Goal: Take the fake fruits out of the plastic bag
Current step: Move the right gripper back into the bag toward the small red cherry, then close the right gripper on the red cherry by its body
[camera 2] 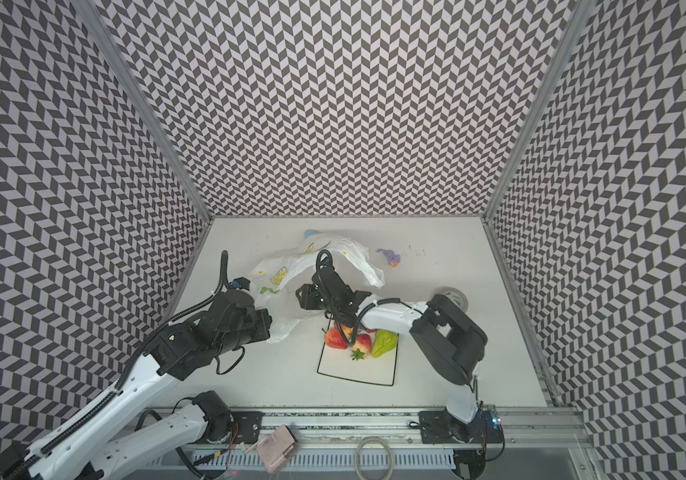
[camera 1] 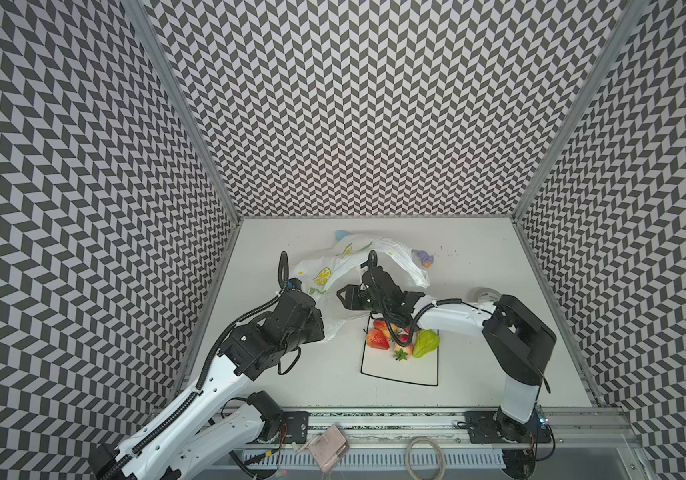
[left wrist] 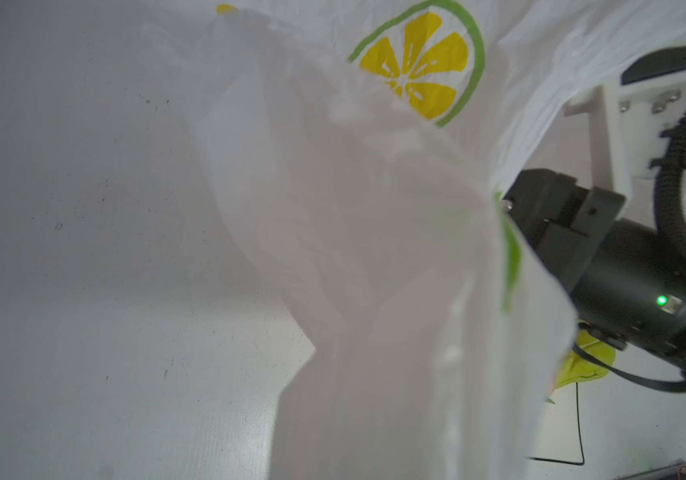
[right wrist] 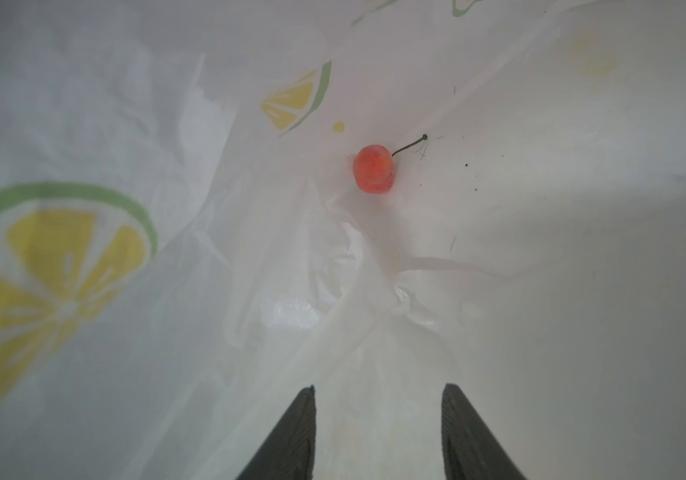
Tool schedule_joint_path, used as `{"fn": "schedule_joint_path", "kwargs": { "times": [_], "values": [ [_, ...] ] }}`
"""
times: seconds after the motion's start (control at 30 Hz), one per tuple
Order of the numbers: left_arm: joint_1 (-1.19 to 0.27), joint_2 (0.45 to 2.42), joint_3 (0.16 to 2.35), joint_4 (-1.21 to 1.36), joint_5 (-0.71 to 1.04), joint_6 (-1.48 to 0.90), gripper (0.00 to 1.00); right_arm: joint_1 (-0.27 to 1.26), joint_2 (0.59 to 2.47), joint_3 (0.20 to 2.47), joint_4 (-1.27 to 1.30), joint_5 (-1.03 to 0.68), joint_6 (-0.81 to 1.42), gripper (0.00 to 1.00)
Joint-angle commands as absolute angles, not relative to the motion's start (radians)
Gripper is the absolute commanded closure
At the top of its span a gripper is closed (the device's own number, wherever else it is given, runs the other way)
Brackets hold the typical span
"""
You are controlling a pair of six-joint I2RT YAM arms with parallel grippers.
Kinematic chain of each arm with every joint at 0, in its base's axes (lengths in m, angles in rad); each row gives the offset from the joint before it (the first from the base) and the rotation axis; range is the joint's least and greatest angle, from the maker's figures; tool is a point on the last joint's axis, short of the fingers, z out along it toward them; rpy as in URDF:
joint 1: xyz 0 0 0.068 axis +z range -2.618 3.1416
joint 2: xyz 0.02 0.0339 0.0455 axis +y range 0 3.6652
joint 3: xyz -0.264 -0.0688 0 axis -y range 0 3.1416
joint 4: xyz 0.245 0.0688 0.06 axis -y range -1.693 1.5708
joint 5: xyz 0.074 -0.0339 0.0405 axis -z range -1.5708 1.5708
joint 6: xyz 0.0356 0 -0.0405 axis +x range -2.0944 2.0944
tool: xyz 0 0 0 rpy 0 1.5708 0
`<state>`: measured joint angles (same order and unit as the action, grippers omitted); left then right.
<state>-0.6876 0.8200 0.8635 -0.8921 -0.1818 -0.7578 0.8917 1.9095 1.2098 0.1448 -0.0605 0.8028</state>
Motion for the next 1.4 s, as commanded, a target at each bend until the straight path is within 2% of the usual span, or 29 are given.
{"fn": "schedule_joint_path", "kwargs": {
  "times": [0.0, 0.47, 0.87, 1.37],
  "values": [
    [-0.69, 0.815, 0.884, -0.911, -0.187, -0.772, 1.0, 0.89, 1.993, 1.304, 0.244, -0.094, 0.957, 0.49],
    [-0.69, 0.839, 0.885, -0.91, -0.151, -0.778, 1.0, 0.874, 2.337, 1.639, 0.286, -0.073, 1.372, 0.37],
    [-0.69, 0.853, 0.909, -0.925, -0.143, -0.749, 1.0, 0.867, 2.529, 1.875, 0.249, -0.052, 1.533, 0.32],
    [-0.69, 0.91, 0.963, -0.893, -0.102, -0.666, 1.0, 0.887, 2.667, 2.081, 0.174, -0.131, 1.561, 0.31]
  ]
}}
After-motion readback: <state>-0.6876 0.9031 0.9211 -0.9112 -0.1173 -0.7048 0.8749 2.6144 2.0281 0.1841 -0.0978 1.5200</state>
